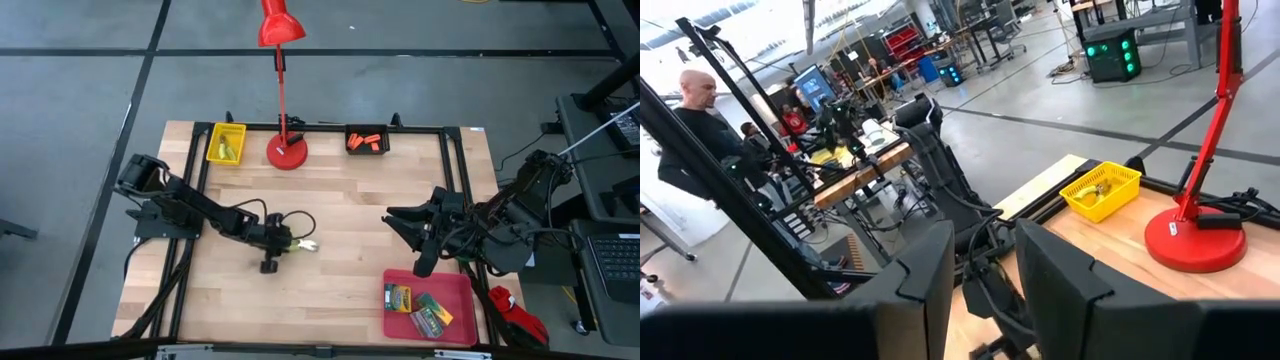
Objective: Pick & Place School Supplies
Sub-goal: Put the green hole punch into the yellow bin
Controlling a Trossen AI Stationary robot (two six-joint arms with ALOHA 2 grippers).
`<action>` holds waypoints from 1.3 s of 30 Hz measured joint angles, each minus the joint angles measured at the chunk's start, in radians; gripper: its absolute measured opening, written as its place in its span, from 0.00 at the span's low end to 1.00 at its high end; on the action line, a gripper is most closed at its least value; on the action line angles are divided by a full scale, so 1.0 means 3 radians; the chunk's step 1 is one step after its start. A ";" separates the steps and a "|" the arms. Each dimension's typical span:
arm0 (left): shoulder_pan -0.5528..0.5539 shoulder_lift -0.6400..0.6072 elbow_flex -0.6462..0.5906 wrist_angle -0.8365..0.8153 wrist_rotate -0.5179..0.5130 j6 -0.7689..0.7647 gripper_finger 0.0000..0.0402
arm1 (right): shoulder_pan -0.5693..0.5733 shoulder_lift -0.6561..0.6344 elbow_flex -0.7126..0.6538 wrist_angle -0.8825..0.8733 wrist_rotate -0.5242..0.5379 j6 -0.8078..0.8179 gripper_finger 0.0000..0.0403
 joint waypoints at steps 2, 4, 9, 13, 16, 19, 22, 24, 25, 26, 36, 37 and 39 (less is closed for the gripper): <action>0.0020 0.0006 -0.0008 0.0146 -0.0222 -0.0249 0.10 | 0.0000 0.0000 0.0000 -0.0001 0.0000 -0.0007 0.28; 0.0054 -0.0022 -0.0007 0.0396 -0.0417 -0.0528 0.10 | 0.0000 0.0000 0.0000 -0.0001 0.0021 -0.0015 0.28; 0.0225 -0.0145 -0.0004 0.1026 -0.0996 -0.1056 0.10 | 0.0000 0.0000 0.0000 0.0000 0.0024 -0.0101 0.28; 0.0384 -0.0316 -0.0010 0.1352 -0.1625 -0.1650 0.10 | 0.0000 0.0000 0.0000 -0.0001 0.0024 -0.0127 0.28; 0.0454 -0.0475 -0.0097 0.1287 -0.2225 -0.2300 0.10 | 0.0013 0.0000 0.0000 -0.0001 0.0025 -0.0161 0.28; 0.0587 -0.0658 -0.0199 0.0935 -0.2624 -0.2921 0.10 | 0.0041 0.0000 0.0000 -0.0001 0.0102 -0.0215 0.28; 0.0774 -0.0882 -0.0331 0.0546 -0.2846 -0.3358 0.10 | 0.0086 0.0000 0.0000 -0.0002 0.0183 -0.0284 0.28; 0.0949 -0.1057 -0.0389 0.0296 -0.2891 -0.3479 0.10 | 0.0122 0.0000 0.0000 -0.0003 0.0246 -0.0326 0.28; 0.1056 -0.1148 -0.0422 0.0185 -0.2892 -0.3488 0.10 | 0.0140 -0.0003 0.0000 -0.0004 0.0275 -0.0349 0.28; 0.1170 -0.1232 -0.0452 0.0096 -0.2888 -0.3468 0.10 | 0.0158 -0.0005 0.0000 -0.0002 0.0297 -0.0358 0.28; 0.2820 -0.1936 -0.0539 0.0075 -0.1788 -0.1770 0.10 | 0.0254 -0.0098 -0.0001 -0.0030 0.0309 -0.0390 0.28; 0.3008 -0.1944 -0.0502 0.0024 -0.1567 -0.1623 0.10 | 0.0257 -0.0112 -0.0001 -0.0030 0.0312 -0.0405 0.28; 0.3376 -0.1937 -0.0397 -0.0128 -0.1141 -0.1408 0.10 | 0.0256 -0.0130 0.0000 -0.0033 0.0316 -0.0431 0.28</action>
